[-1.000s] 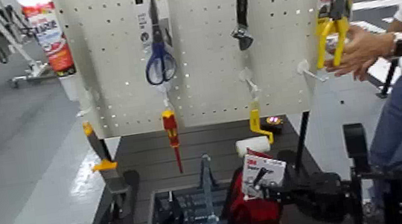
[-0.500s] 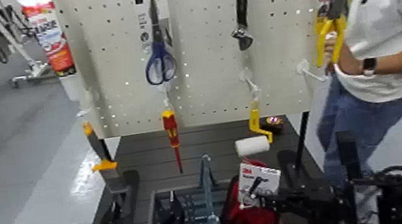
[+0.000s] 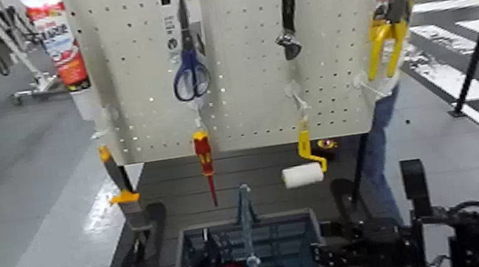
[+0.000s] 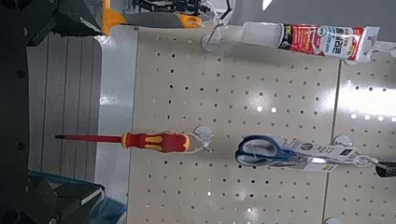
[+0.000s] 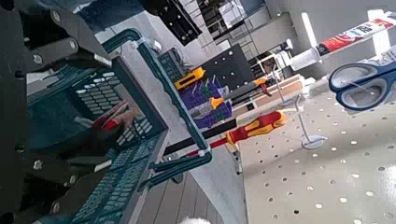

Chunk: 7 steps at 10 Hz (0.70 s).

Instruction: Put the red colored gloves into the crate.

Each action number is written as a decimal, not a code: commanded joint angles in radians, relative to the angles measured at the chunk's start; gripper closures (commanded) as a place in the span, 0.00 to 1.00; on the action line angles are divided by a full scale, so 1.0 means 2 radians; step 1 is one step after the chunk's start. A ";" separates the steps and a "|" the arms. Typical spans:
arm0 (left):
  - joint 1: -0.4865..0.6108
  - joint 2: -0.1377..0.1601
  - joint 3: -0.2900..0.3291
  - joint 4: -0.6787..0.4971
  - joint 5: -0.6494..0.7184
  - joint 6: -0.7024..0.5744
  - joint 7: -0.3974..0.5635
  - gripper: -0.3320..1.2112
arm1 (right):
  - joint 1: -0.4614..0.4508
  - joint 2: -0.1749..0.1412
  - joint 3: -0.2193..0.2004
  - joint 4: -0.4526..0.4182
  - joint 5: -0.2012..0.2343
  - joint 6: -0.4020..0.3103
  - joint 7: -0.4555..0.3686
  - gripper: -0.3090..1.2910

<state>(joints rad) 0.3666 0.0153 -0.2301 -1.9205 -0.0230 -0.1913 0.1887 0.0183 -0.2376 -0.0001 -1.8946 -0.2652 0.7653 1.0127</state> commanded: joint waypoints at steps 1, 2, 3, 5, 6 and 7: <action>0.000 0.000 0.000 0.000 0.000 0.000 0.000 0.29 | 0.000 0.001 -0.002 0.000 -0.002 -0.001 0.000 0.23; 0.000 0.000 0.000 0.000 0.000 0.001 0.000 0.29 | -0.001 0.001 -0.003 0.000 -0.002 -0.001 0.000 0.23; -0.001 0.001 0.001 0.000 0.000 0.000 0.000 0.29 | -0.001 0.001 -0.004 -0.001 -0.002 -0.004 -0.002 0.23; 0.000 0.001 0.002 0.000 0.001 0.000 0.000 0.29 | 0.001 0.001 -0.009 -0.011 -0.003 -0.022 -0.022 0.23; 0.000 0.001 0.002 -0.001 0.001 0.000 0.000 0.29 | 0.008 0.001 -0.015 -0.026 -0.001 -0.036 -0.054 0.23; 0.000 0.000 0.003 -0.001 0.001 0.000 0.000 0.29 | 0.025 0.001 -0.021 -0.050 0.010 -0.069 -0.104 0.23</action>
<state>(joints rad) 0.3666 0.0169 -0.2246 -1.9216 -0.0215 -0.1917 0.1887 0.0528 -0.2346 -0.0356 -1.9707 -0.2540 0.6587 0.8032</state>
